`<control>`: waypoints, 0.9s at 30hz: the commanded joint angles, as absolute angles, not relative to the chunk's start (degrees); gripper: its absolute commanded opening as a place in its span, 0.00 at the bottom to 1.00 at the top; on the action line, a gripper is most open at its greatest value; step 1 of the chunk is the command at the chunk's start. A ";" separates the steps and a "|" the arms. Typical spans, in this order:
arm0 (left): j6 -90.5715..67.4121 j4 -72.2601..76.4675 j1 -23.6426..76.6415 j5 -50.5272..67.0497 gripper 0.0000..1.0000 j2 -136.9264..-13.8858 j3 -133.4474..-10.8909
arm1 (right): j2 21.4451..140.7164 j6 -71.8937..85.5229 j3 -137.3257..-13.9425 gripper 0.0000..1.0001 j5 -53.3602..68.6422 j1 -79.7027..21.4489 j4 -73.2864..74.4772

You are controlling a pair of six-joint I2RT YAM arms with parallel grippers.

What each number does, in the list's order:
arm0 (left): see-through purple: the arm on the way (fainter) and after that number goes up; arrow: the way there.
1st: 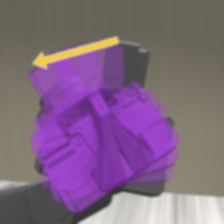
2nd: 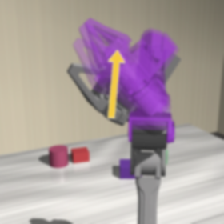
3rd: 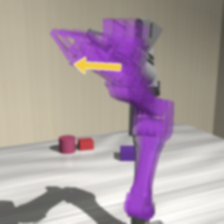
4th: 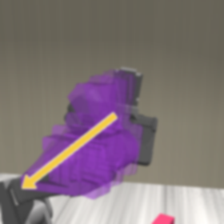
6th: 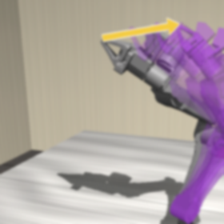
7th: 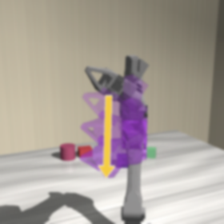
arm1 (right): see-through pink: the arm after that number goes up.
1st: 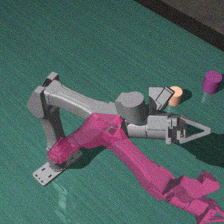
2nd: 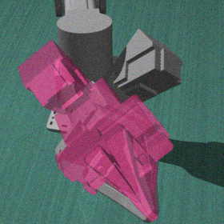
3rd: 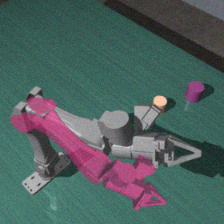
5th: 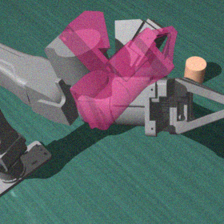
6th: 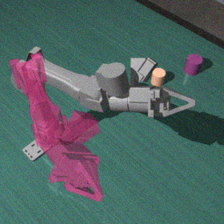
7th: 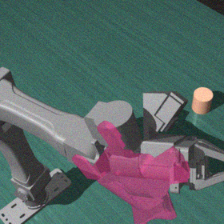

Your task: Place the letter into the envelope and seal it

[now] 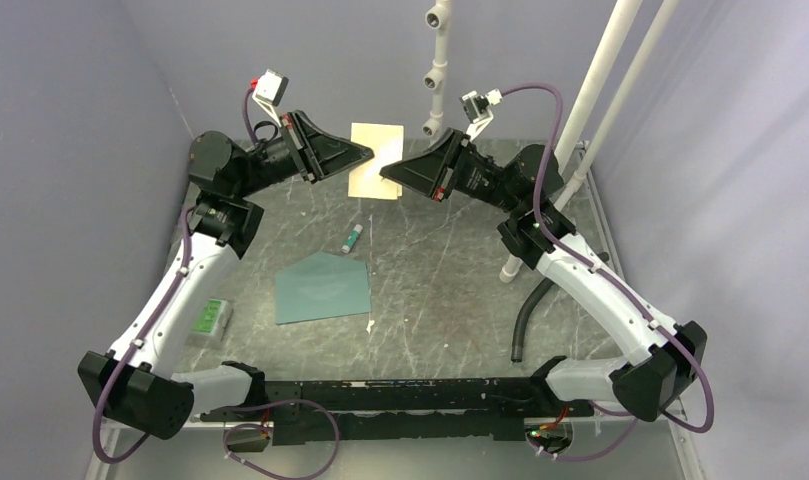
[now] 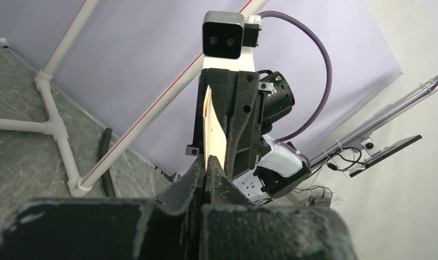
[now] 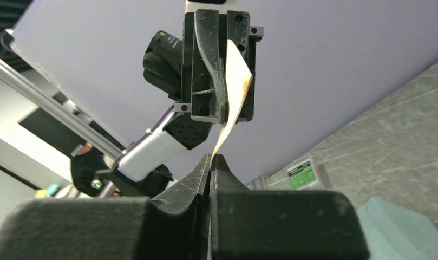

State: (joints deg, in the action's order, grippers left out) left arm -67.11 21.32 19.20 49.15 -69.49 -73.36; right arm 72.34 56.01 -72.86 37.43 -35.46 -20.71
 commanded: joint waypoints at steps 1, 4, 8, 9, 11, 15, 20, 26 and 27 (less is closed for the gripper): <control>-63.87 18.98 19.07 47.91 0.08 -66.58 -73.47 | 72.03 57.57 -72.65 0.00 33.30 -35.77 -25.76; -55.48 6.70 19.07 44.63 0.45 -65.06 -75.00 | 73.15 54.17 -74.22 0.00 30.56 -35.72 -17.49; -42.16 -20.98 19.07 27.83 0.75 -61.57 -75.82 | 74.36 43.50 -74.75 0.00 20.65 -35.79 -2.67; -40.72 -26.21 19.07 22.03 0.79 -60.78 -74.57 | 74.53 41.07 -73.66 0.00 17.80 -35.78 -0.71; -40.12 -34.77 19.07 10.75 0.83 -59.62 -71.95 | 75.61 36.78 -72.69 0.00 13.50 -35.76 3.49; -42.73 -44.97 18.35 -2.98 0.88 -59.45 -64.91 | 78.92 32.36 -71.33 0.00 8.90 -36.00 6.75; -43.22 -46.00 12.95 -4.73 0.92 -63.51 -58.43 | 82.93 30.04 -70.58 0.00 7.08 -35.99 7.29; -42.98 -40.18 3.94 -5.08 0.92 -72.82 -52.67 | 89.03 26.86 -72.13 0.00 8.42 -36.03 6.97; -42.91 -38.90 2.89 -5.37 0.92 -74.07 -52.05 | 90.48 25.60 -72.75 0.00 9.22 -36.01 6.60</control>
State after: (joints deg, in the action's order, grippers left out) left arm -43.88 -42.39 6.11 -2.17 -71.13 -53.95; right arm 87.46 30.41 -70.41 8.97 -35.73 8.38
